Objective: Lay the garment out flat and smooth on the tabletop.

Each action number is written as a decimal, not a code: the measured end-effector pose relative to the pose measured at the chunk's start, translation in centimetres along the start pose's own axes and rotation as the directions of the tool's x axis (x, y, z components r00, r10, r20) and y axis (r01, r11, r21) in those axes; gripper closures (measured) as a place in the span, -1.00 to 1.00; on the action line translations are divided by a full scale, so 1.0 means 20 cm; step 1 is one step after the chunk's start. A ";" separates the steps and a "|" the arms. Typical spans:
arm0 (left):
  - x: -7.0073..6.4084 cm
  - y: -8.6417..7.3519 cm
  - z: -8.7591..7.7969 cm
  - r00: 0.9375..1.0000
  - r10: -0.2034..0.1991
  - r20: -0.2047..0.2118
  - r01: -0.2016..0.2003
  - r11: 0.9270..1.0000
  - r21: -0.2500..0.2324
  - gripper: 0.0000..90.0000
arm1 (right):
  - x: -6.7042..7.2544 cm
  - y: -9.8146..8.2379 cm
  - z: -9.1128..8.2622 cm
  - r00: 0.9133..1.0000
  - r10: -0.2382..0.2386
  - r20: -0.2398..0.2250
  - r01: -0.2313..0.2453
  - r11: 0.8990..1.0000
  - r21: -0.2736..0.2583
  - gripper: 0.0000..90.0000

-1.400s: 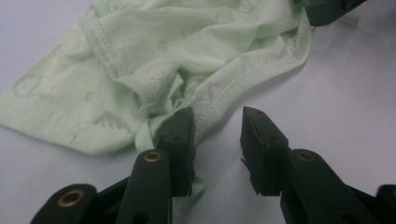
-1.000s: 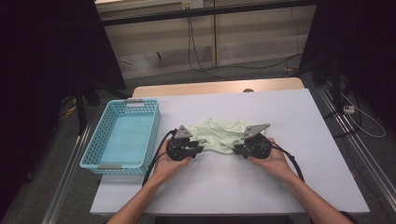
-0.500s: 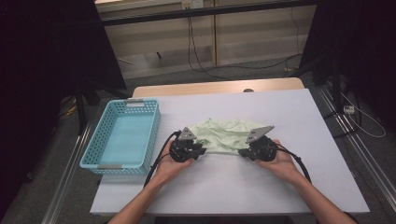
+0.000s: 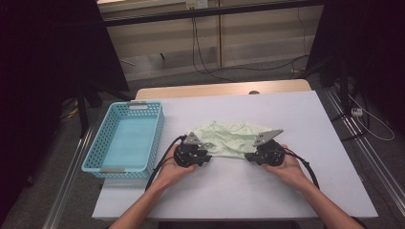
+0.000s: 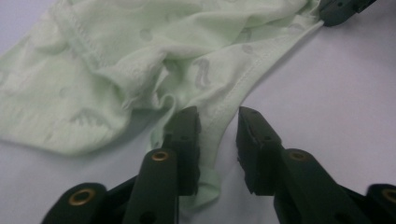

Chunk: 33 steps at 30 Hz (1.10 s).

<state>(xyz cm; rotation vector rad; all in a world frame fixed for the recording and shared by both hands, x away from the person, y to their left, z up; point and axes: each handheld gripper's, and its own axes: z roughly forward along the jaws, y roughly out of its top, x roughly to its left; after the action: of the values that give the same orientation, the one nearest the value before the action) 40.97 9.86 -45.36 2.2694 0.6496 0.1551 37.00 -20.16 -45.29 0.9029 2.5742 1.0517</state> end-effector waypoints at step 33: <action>-0.04 -0.02 -0.05 0.999 0.006 0.039 -0.007 0.999 0.044 0.94 | 0.00 0.04 0.02 0.998 -0.051 0.034 0.053 0.998 -0.039 0.50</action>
<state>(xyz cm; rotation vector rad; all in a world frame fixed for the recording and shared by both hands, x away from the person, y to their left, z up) 39.83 10.43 -44.81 2.3115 0.6308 0.0999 37.44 -19.47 -44.95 0.8322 2.5260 1.0609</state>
